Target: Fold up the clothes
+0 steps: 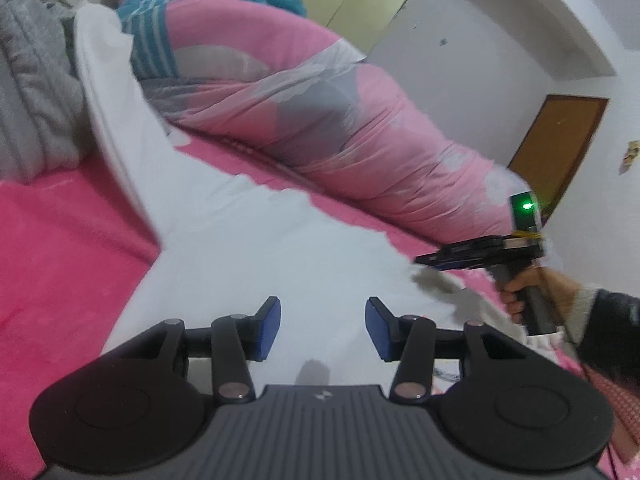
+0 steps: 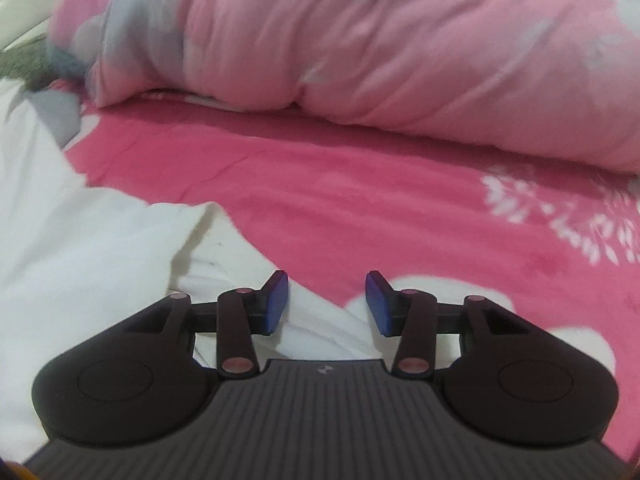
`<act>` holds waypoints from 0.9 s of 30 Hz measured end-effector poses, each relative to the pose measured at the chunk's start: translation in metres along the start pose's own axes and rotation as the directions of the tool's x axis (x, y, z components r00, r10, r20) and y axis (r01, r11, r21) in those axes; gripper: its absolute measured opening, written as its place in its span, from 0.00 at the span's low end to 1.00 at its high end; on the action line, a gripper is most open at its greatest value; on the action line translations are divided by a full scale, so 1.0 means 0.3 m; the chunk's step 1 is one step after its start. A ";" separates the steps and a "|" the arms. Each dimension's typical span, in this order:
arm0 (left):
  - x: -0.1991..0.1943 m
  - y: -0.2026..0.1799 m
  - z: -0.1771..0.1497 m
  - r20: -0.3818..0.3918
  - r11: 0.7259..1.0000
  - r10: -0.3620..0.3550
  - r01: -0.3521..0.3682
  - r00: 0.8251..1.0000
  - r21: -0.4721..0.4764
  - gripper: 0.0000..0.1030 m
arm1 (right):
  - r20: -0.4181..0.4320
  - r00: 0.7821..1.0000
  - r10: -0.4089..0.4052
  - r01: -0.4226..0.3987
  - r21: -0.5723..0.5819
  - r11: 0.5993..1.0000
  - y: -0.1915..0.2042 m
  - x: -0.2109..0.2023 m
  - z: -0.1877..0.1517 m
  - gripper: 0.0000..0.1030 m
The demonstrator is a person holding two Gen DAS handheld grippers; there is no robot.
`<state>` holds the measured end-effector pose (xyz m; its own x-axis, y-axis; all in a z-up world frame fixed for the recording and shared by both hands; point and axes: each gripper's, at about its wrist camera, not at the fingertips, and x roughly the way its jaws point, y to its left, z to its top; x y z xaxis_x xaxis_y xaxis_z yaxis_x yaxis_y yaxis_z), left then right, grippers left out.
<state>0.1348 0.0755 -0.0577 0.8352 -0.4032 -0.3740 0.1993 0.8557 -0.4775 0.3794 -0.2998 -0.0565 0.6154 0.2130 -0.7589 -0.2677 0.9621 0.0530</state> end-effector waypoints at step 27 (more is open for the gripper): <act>-0.012 -0.007 0.002 0.024 0.998 0.051 -0.052 0.998 0.024 0.49 | 0.162 0.962 -0.222 0.250 -0.182 0.951 0.151 0.140 -0.005 0.00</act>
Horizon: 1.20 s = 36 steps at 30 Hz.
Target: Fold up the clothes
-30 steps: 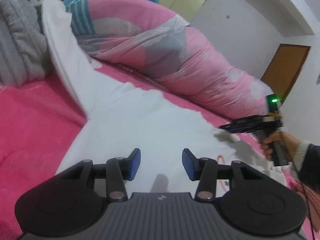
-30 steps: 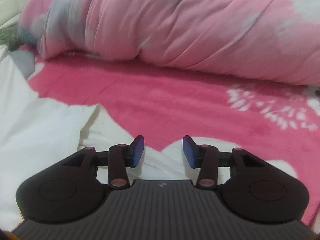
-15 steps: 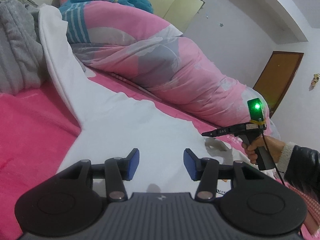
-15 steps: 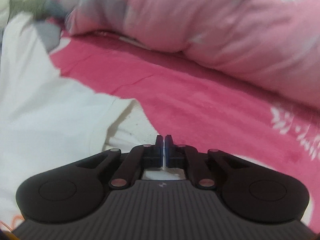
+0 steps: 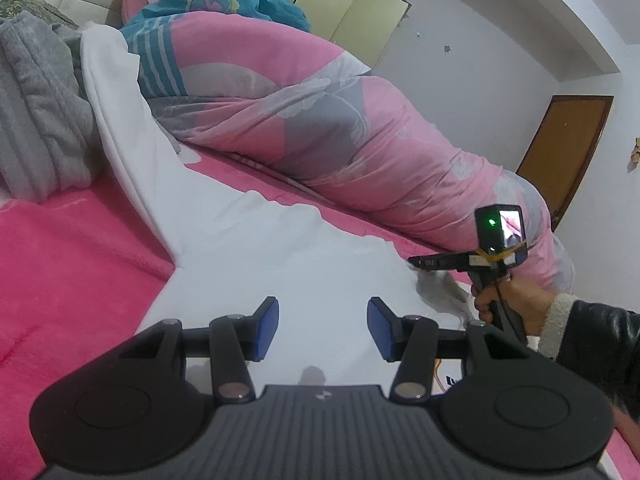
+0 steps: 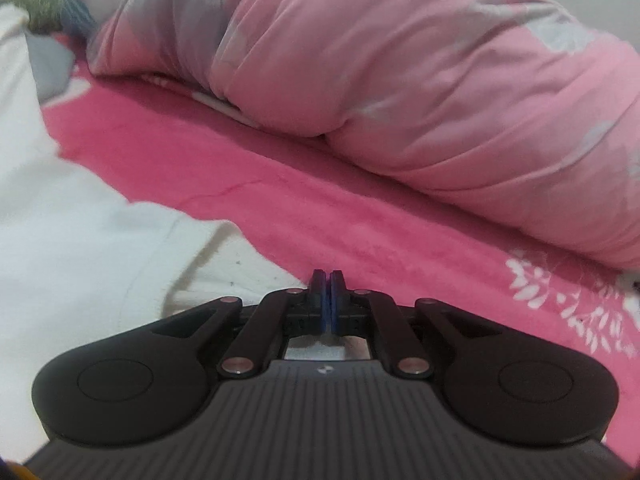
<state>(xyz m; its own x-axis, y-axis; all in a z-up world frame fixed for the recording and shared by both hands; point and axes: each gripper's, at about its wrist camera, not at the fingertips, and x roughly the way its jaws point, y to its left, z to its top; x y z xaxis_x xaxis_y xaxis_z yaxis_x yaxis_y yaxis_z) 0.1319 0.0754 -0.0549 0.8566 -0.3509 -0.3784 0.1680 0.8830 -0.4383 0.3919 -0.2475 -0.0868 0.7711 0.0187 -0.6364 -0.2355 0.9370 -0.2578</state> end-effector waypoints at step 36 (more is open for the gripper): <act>-0.003 0.013 -0.003 0.000 1.000 -0.021 0.021 1.000 -0.010 0.49 | -0.096 0.914 0.395 -0.373 0.191 0.908 0.017 0.010 0.118 0.41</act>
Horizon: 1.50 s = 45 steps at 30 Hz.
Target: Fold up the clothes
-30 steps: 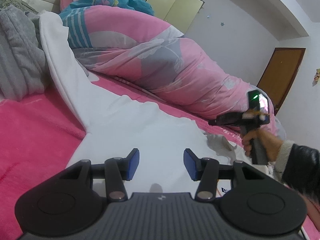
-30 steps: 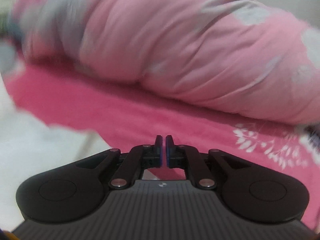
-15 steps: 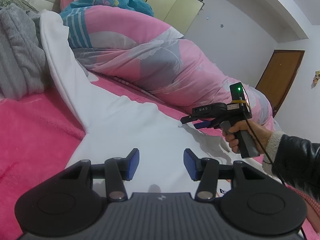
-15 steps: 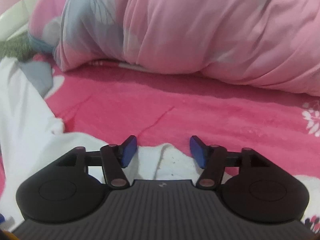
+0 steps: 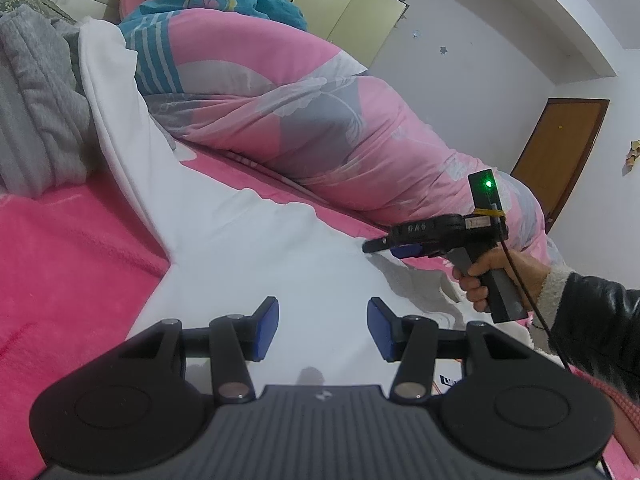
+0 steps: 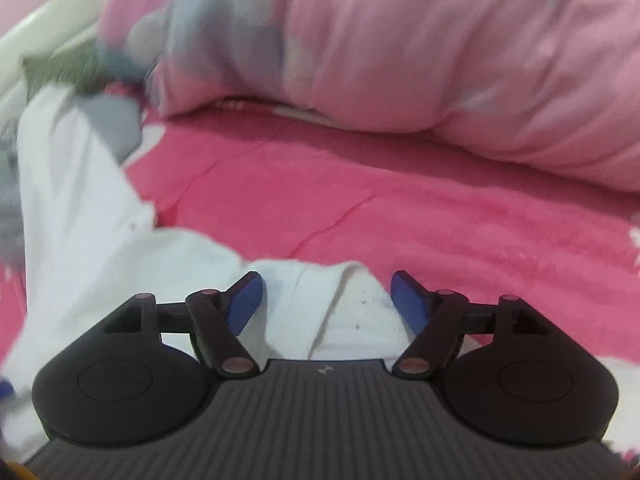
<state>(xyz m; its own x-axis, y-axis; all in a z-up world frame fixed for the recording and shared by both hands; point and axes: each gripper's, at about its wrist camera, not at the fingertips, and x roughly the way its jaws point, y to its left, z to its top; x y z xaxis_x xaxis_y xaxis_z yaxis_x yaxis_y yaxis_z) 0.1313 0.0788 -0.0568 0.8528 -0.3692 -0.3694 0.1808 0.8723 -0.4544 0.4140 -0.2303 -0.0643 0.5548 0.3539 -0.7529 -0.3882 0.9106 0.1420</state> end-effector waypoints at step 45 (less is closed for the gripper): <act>0.019 0.008 -0.008 -0.041 0.999 0.046 -0.046 0.998 0.007 0.49 | -0.020 0.934 -0.358 0.353 0.227 0.908 -0.078 -0.314 -0.146 0.17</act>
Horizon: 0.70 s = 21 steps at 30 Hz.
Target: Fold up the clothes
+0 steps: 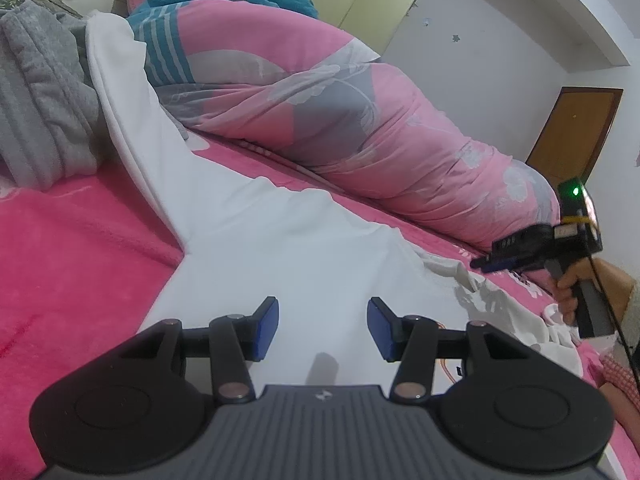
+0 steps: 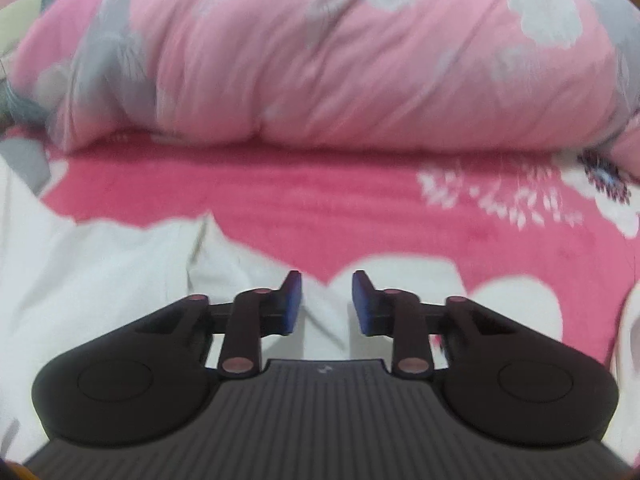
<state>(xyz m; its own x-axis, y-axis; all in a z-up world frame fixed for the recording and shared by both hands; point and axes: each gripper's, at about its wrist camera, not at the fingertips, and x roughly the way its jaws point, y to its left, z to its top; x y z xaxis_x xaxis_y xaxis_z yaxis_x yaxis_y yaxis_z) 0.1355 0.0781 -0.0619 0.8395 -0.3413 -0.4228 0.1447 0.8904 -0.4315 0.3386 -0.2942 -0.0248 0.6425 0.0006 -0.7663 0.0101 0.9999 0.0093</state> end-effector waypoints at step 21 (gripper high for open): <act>0.000 0.001 0.001 -0.008 1.000 -0.001 0.001 1.000 -0.003 0.49 | 0.065 0.998 0.014 -0.022 0.111 0.994 -0.135 0.007 -0.023 0.17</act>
<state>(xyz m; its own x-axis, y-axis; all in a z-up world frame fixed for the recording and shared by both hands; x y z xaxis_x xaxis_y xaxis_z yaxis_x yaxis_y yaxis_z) 0.1358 0.0785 -0.0618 0.8352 -0.3448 -0.4284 0.1444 0.8892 -0.4342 0.3342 -0.3347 -0.0312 0.6912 0.0142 -0.7225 0.0815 0.9919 0.0974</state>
